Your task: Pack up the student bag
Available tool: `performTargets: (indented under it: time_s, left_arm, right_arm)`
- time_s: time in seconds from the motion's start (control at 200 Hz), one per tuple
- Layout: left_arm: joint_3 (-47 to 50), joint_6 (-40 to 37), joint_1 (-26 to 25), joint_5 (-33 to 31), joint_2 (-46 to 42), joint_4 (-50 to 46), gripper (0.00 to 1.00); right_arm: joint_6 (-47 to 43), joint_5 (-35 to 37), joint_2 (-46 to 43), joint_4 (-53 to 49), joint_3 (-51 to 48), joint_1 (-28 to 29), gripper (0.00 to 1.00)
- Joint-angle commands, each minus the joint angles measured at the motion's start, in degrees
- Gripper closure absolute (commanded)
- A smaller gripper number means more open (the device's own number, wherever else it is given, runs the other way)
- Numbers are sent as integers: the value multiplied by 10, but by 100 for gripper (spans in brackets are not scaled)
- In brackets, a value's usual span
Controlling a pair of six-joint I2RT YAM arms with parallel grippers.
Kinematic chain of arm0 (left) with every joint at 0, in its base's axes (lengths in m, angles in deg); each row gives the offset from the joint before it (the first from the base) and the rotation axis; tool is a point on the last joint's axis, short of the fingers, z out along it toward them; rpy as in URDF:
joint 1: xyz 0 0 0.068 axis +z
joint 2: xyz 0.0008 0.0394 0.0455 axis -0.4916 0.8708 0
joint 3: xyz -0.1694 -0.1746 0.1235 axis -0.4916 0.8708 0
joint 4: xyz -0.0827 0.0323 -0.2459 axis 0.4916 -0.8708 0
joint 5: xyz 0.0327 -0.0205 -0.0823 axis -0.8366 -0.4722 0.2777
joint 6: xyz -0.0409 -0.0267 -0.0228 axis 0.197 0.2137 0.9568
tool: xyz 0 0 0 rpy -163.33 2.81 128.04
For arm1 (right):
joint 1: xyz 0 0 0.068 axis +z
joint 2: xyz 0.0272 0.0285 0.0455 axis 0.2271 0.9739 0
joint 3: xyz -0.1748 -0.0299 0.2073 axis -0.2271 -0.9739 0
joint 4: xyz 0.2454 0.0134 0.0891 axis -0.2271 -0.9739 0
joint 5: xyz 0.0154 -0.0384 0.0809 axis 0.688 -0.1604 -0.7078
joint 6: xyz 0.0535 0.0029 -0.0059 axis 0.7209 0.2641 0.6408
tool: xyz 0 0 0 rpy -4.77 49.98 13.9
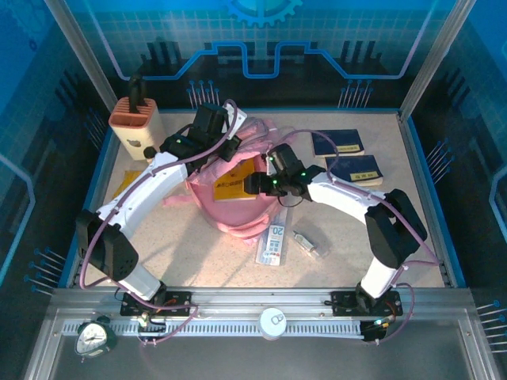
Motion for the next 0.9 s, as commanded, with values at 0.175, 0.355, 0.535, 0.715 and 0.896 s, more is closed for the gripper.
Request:
performTargets:
  time_s: [0.175, 0.355, 0.535, 0.715, 0.896]
  left_arm:
    - [-10, -3, 3, 18, -28, 60, 100]
    - [-12, -5, 4, 22, -29, 53, 100]
    - [-8, -7, 7, 21, -34, 51, 100]
    - [-1, -10, 9, 22, -36, 50, 100]
    - [4, -8, 12, 23, -35, 53, 100]
  right_arm:
    - [-14, 19, 61, 40, 4, 71, 61]
    - [-7, 28, 108, 129, 5, 70, 75]
    - [-33, 100, 121, 135, 22, 58, 80]
    - [-55, 122, 111, 135, 21, 46, 80]
    - [-87, 103, 67, 136, -6, 65, 75]
